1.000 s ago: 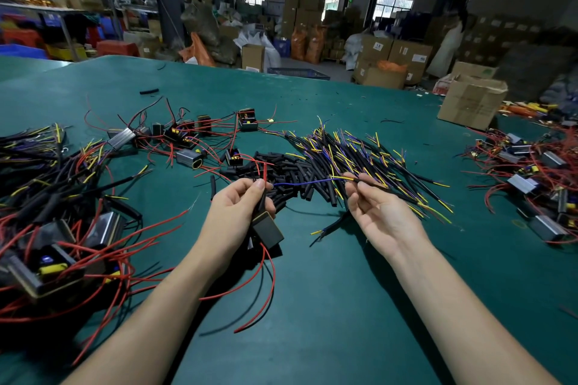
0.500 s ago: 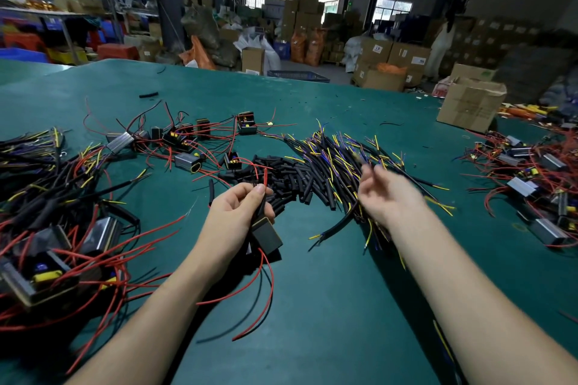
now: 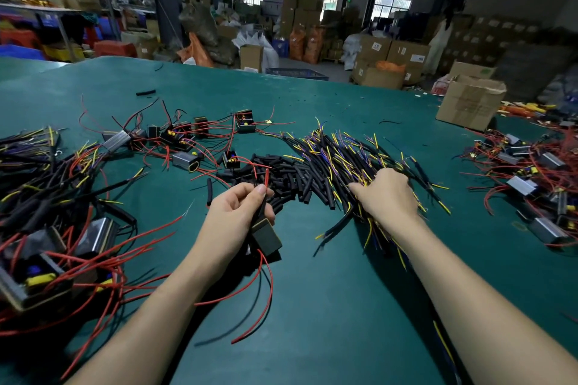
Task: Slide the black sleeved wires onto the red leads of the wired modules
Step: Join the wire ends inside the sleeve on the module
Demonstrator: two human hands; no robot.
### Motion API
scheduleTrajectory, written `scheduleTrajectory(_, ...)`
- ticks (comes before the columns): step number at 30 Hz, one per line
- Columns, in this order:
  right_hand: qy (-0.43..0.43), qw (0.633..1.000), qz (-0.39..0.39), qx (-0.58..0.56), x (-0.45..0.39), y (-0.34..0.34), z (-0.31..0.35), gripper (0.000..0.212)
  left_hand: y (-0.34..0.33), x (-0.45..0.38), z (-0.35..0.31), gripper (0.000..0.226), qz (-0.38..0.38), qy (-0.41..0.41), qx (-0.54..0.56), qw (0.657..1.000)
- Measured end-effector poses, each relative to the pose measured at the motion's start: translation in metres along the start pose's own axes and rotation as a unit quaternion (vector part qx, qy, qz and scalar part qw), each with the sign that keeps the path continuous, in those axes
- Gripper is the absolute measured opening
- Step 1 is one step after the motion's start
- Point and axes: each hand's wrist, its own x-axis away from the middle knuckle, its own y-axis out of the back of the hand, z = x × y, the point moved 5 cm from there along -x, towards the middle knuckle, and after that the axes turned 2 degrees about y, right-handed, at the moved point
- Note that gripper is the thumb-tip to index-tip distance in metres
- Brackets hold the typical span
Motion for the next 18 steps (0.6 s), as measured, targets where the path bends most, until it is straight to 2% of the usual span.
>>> scheduleTrajectory(2, 0.000, 0.999, -0.007, 0.037, 0.001, -0.002, 0.002, 0.035, 0.000, 0.000, 0.000, 0.022, 0.000, 0.001, -0.005, 1.000)
scheduleTrajectory(4, -0.018, 1.000, -0.013, 0.015, 0.000, -0.003, 0.001, 0.024, 0.000, 0.000, 0.000, 0.023, 0.003, -0.003, -0.013, 1.000)
scheduleTrajectory(6, -0.020, 0.999, -0.029, -0.040, -0.001, 0.000, -0.002, 0.016, 0.000, 0.000, 0.000, 0.025, 0.006, -0.007, -0.014, 1.000)
scheduleTrajectory(8, 0.016, 0.988, -0.022, -0.153, 0.000, 0.003, 0.000, 0.019, -0.001, 0.000, 0.000, 0.024, 0.006, -0.008, -0.010, 1.000)
scheduleTrajectory(10, 0.061, 0.954, 0.014, -0.293, 0.007, 0.009, 0.009, 0.023, -0.001, 0.001, -0.001, 0.019, 0.005, -0.008, 0.001, 1.000)
scheduleTrajectory(13, 0.081, 0.882, 0.077, -0.457, 0.024, 0.020, 0.022, 0.021, -0.003, 0.001, -0.003, 0.011, 0.004, -0.010, 0.049, 0.999)
scheduleTrajectory(18, 0.134, 0.850, 0.127, -0.494, 0.063, 0.020, 0.036, 0.009, -0.006, 0.004, -0.008, 0.007, 0.014, -0.029, 0.039, 0.999)
